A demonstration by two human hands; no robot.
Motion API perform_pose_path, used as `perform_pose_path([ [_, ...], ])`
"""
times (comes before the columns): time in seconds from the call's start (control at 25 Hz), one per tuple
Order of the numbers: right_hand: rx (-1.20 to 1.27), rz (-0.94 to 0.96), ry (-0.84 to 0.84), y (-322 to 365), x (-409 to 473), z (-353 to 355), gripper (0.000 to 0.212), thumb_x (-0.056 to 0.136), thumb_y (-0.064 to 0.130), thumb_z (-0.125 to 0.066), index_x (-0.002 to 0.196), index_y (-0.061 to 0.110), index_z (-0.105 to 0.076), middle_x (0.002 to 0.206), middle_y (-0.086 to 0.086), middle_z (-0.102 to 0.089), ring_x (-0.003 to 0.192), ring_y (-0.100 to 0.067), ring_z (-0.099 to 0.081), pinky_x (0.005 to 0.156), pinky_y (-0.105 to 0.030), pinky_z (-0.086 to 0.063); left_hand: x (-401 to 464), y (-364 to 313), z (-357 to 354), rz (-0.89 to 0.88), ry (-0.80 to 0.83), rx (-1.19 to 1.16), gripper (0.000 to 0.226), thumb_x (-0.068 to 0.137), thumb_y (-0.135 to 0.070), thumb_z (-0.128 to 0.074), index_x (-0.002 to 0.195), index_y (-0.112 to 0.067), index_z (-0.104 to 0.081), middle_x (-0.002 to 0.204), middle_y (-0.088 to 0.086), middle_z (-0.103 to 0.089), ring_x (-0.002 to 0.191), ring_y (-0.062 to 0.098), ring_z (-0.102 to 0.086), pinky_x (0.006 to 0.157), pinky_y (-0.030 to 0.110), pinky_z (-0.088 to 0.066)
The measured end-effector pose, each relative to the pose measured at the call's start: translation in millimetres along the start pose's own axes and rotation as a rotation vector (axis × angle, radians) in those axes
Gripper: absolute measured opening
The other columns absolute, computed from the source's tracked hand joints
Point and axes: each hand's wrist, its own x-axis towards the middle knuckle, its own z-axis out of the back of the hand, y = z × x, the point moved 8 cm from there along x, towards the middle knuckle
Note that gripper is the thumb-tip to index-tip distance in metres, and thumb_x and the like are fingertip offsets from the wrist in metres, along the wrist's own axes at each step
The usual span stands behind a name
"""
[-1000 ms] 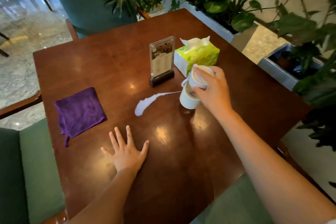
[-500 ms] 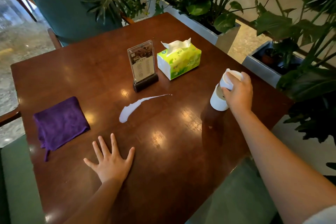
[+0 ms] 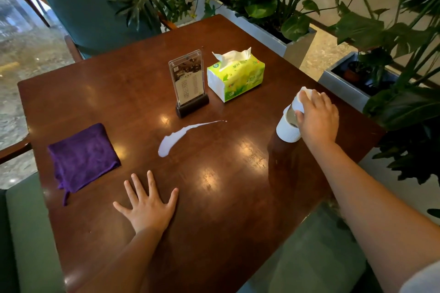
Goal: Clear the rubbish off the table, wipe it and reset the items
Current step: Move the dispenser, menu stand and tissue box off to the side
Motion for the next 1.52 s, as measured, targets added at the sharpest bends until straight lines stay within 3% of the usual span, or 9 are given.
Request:
perform_pose_path([
  [0.12,0.066,-0.019,-0.061,25,1,15,0.05,0.086,0.021,-0.06,0.133,0.013,-0.045,0.138,-0.018,-0.044,0.134,-0.034,-0.032,0.108,-0.055,-0.021,-2,-1,2,-0.005,-0.009,-0.005,0.086,0.081,-0.074,-0.024,0.147,-0.028,0.004,0.157,0.01,0.007,0.142,0.027,0.015,0.106,0.065,0.0],
  [0.36,0.367,0.285,0.032,178,28,21,0.053,0.085,0.024,-0.062,0.135,0.017,-0.044,0.14,-0.013,-0.044,0.129,-0.032,-0.037,0.1,-0.045,-0.036,2,0,1,-0.004,-0.014,-0.007,0.089,0.075,-0.078,-0.009,0.147,-0.028,0.003,0.157,0.01,0.005,0.142,0.027,0.015,0.106,0.065,-0.001],
  [0.56,0.313,0.411,0.157,255,76,3,0.073,0.086,0.021,-0.062,0.146,0.028,-0.02,0.156,-0.013,-0.014,0.14,-0.034,-0.016,0.106,-0.046,-0.032,4,2,-3,-0.008,-0.023,0.001,0.089,0.071,-0.078,-0.003,0.145,-0.029,0.007,0.157,0.011,0.006,0.141,0.028,0.017,0.105,0.066,0.001],
  [0.68,0.401,0.371,0.286,262,95,-18,0.07,0.089,0.013,-0.058,0.146,0.029,-0.02,0.157,-0.01,-0.004,0.142,-0.032,-0.011,0.11,-0.043,-0.027,4,1,-4,-0.007,-0.021,0.0,0.088,0.074,-0.076,-0.014,0.146,-0.025,-0.006,0.156,0.015,-0.007,0.143,0.032,0.004,0.103,0.069,-0.006],
  [0.76,0.528,0.345,0.289,260,103,-22,0.059,0.09,0.005,-0.054,0.142,0.023,-0.033,0.152,-0.011,-0.017,0.136,-0.028,-0.027,0.107,-0.035,-0.032,5,0,-6,-0.017,-0.011,-0.027,0.087,0.076,-0.074,-0.025,0.145,-0.021,-0.023,0.153,0.018,-0.022,0.142,0.035,-0.01,0.099,0.072,-0.013],
  [0.84,0.595,0.322,0.232,256,104,-19,0.048,0.09,0.004,-0.053,0.135,0.02,-0.044,0.138,-0.014,-0.037,0.122,-0.027,-0.044,0.1,-0.029,-0.037,6,0,-7,-0.024,-0.011,-0.019,0.086,0.077,-0.073,-0.028,0.145,-0.02,-0.025,0.152,0.018,-0.024,0.141,0.035,-0.012,0.098,0.073,-0.015],
  [1.16,0.63,0.366,0.027,232,95,2,0.017,0.084,0.01,-0.063,0.101,0.009,-0.066,0.101,-0.015,-0.066,0.088,-0.03,-0.063,0.08,-0.043,-0.054,5,-1,-7,-0.022,-0.006,-0.008,0.087,0.077,-0.075,-0.021,0.146,-0.022,-0.018,0.154,0.017,-0.017,0.142,0.034,-0.006,0.1,0.072,-0.012],
  [1.36,0.69,0.315,-0.087,210,71,27,0.011,0.083,0.009,-0.063,0.093,0.005,-0.067,0.088,-0.014,-0.068,0.081,-0.027,-0.061,0.07,-0.037,-0.051,4,0,-4,-0.007,0.068,0.056,0.092,0.071,-0.078,0.001,0.146,-0.026,0.01,0.156,0.013,0.012,0.141,0.03,0.018,0.105,0.066,-0.003],
  [1.52,0.751,0.183,-0.231,148,39,64,0.007,0.082,0.012,-0.064,0.087,0.007,-0.065,0.088,-0.01,-0.068,0.079,-0.022,-0.061,0.066,-0.035,-0.051,3,-1,-1,-0.003,0.128,0.052,0.088,0.078,-0.078,-0.011,0.145,-0.027,0.016,0.155,0.011,0.018,0.139,0.03,0.022,0.107,0.064,-0.002],
])
